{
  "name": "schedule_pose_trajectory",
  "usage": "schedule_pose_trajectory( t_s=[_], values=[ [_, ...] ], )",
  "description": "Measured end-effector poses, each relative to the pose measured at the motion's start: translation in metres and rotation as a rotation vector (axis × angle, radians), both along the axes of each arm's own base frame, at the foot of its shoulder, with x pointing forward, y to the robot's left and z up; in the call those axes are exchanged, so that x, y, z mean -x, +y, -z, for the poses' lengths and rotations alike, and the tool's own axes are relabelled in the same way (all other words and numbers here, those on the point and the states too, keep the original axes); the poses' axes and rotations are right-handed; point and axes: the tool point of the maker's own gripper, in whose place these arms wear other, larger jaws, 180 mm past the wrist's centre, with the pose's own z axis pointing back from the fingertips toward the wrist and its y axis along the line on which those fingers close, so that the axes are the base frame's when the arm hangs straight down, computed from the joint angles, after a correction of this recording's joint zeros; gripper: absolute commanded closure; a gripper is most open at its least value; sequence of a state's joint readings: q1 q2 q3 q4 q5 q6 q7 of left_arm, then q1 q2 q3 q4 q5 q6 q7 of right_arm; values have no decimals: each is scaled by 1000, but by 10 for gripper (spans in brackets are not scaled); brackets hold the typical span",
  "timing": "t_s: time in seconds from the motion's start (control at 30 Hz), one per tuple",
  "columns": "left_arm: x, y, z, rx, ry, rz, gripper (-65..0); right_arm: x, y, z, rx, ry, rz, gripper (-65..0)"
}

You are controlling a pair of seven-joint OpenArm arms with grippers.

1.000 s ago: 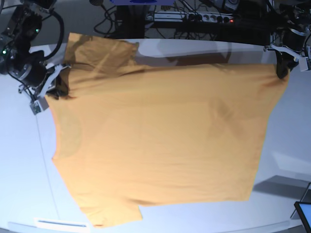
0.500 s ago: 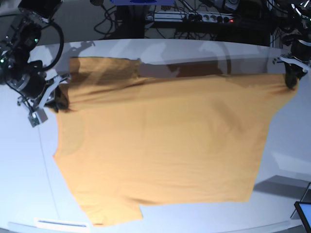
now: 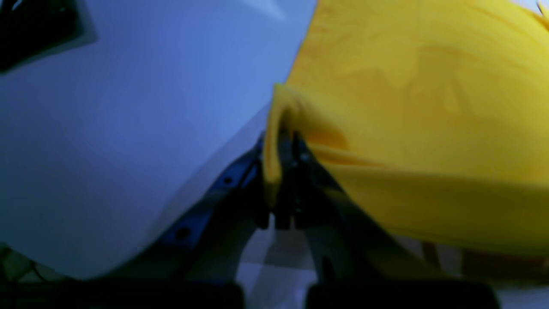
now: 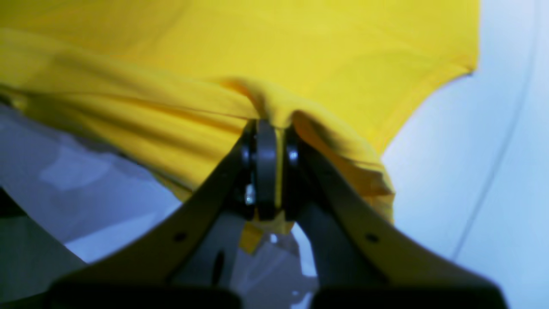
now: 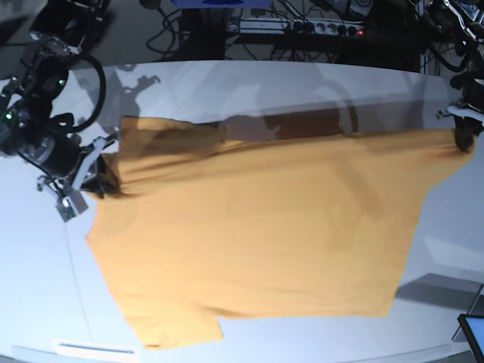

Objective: Fold the T-shirt properly
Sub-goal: 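Lift the shoulder edge with both grippers and pull it over the shirt, then lower the held shoulder edge onto the shirt body with both grippers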

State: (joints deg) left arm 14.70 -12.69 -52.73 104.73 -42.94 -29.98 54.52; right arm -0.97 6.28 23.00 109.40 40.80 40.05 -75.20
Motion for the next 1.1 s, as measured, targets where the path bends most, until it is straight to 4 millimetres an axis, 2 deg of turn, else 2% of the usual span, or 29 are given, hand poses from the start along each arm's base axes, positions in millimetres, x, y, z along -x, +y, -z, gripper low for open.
schedule_pose_trajectory(
  t_s=[0.1,0.3,0.4,0.6,0.7,0.8,0.9,1.1],
  values=[
    [-4,6,-3,21,-24,-47,0,-1,6,5,-4,18,-20,-4],
    [-14,8,-12,25,-60,-57,0,-14,11,-8,-12,-26,-29,-4],
    [-18,7,-7,61,-26,-72,0,-17,10,-9,-14,-31,-29,-4],
    [-36,10,3,130,-15,-92,0,-21,9,8,-46,27,-20,-4],
    [-40,15,9,99,34,-121,0,-21,10,11,-58,32,-18,-4],
    [-53,11,10,48,77,-102,0,-24,9,8,-67,14,-14,-4],
    [-66,7,6,20,79,-88,0,-23,8,16,-71,43,-10,-4],
    [-83,6,16,74,81,-81,0,-27,8,16,-80,40,-7,-4]
  ],
)
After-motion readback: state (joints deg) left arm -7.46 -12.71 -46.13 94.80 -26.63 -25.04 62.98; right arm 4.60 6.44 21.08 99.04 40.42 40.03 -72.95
